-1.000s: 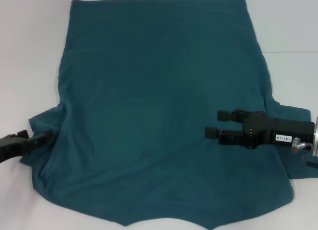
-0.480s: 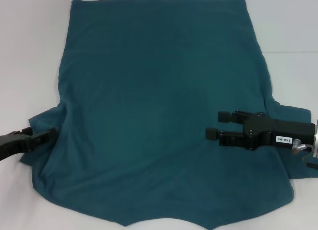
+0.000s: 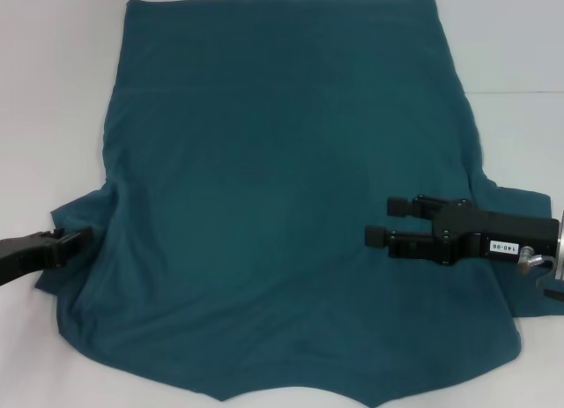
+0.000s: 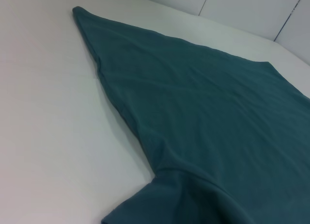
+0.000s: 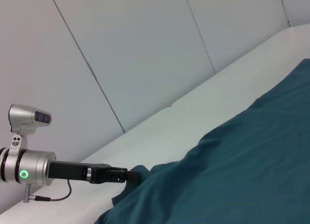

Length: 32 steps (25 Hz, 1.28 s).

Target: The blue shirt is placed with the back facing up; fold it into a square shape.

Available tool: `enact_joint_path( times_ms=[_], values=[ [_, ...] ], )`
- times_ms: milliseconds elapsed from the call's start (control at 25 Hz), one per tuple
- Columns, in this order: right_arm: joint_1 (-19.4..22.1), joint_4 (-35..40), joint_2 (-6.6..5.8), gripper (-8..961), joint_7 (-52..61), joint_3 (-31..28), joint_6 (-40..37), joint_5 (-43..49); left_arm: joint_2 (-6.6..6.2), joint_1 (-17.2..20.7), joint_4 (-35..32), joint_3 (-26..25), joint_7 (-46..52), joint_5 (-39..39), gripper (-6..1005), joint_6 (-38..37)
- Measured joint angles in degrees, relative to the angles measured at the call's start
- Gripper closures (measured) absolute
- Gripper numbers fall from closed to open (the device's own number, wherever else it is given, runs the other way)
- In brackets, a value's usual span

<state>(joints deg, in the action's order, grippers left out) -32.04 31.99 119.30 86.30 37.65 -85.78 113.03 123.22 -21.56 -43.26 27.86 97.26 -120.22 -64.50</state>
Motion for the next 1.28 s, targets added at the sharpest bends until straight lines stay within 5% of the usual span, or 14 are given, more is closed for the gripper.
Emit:
enact_joint_path(
  times_ms=[520,1280],
  values=[
    [0.1,-0.3,0.12,53,0.0,0.0,0.0,-0.4,-0.38,-0.1,-0.5,-0.6,0.5,0.0,945,0.4],
    [-0.9,-3.2,0.23,54,0.0,-0.5,2.3,-0.5,-1.92,-2.0,-4.5,-2.0,3.6,-4.4,996,7.8]
  ],
)
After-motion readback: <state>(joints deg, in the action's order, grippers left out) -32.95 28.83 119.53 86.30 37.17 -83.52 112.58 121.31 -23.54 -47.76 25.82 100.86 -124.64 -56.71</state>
